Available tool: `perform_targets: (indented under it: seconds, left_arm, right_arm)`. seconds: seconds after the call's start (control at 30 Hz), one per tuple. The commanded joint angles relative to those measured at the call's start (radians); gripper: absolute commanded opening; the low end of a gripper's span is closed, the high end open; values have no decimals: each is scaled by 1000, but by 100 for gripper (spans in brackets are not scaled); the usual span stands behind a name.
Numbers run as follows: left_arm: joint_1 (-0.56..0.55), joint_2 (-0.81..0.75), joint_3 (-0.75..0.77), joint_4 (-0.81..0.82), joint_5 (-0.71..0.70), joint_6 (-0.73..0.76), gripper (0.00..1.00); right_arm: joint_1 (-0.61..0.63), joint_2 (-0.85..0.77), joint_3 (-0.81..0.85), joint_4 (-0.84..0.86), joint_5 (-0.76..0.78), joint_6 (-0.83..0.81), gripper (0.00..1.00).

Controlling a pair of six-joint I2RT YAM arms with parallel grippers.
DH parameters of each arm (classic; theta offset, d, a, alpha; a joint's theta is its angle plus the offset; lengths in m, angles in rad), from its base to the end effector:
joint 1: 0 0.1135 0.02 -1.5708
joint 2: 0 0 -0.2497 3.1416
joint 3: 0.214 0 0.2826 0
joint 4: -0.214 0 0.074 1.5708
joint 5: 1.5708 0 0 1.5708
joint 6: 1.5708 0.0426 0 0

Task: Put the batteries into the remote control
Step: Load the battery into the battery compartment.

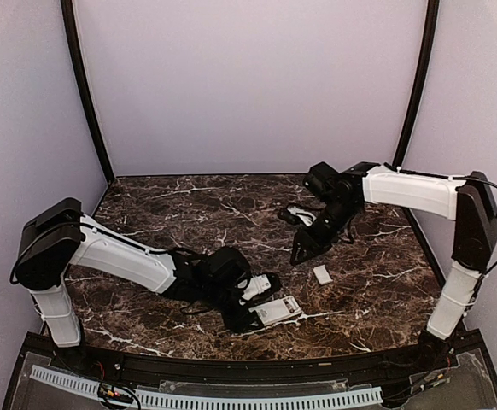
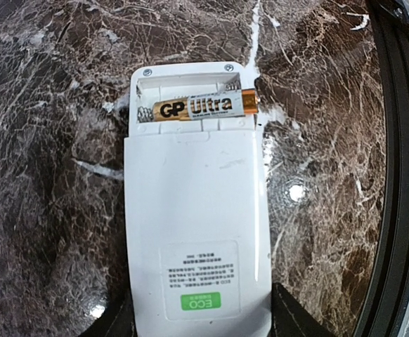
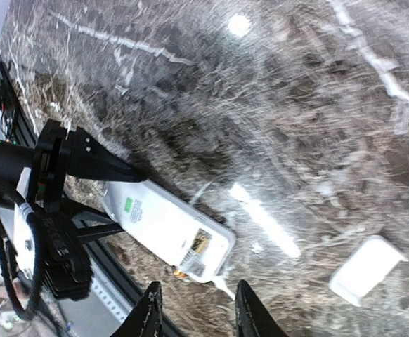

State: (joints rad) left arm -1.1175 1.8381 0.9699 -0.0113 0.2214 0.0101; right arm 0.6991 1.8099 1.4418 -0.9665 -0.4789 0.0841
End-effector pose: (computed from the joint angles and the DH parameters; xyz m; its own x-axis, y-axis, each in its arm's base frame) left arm 0.1597 -0.3492 0.0933 -0.3279 0.6956 -0.6392 0.9417 0.2944 -0.1627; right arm 0.2817 0.2625 0.2040 -0.7965 -0.5722 -0.1955 -0.5888 0.6603 0.4661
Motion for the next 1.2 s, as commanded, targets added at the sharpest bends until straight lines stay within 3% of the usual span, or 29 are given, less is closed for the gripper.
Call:
perform_targets:
  seconds: [0.0,0.07,0.13,0.27,0.37,0.8,1.17]
  left_arm:
    - [0,86,-41,-170,40,45,59]
    - [0,88,-36,-179,26,72,59]
    - [0,90,-35,-184,-7,97,60]
    - [-1,103,-19,-189,-44,126,61]
    - [-1,117,3,-202,-58,142,61]
    - [-1,143,41,-242,-72,166,64]
    - [-1,144,44,-246,-66,168,63]
  right_arm:
    - [-34,-156,-144,200,-27,-334,34]
    - [-21,-242,-255,340,-113,-473,37]
    - [14,-320,-366,452,-101,-618,38]
    - [68,-409,-529,478,-100,-953,40]
    - [111,-440,-610,502,-64,-1070,40]
    - [181,-431,-784,780,43,-1152,29]
    - [236,-404,-817,786,85,-1198,24]
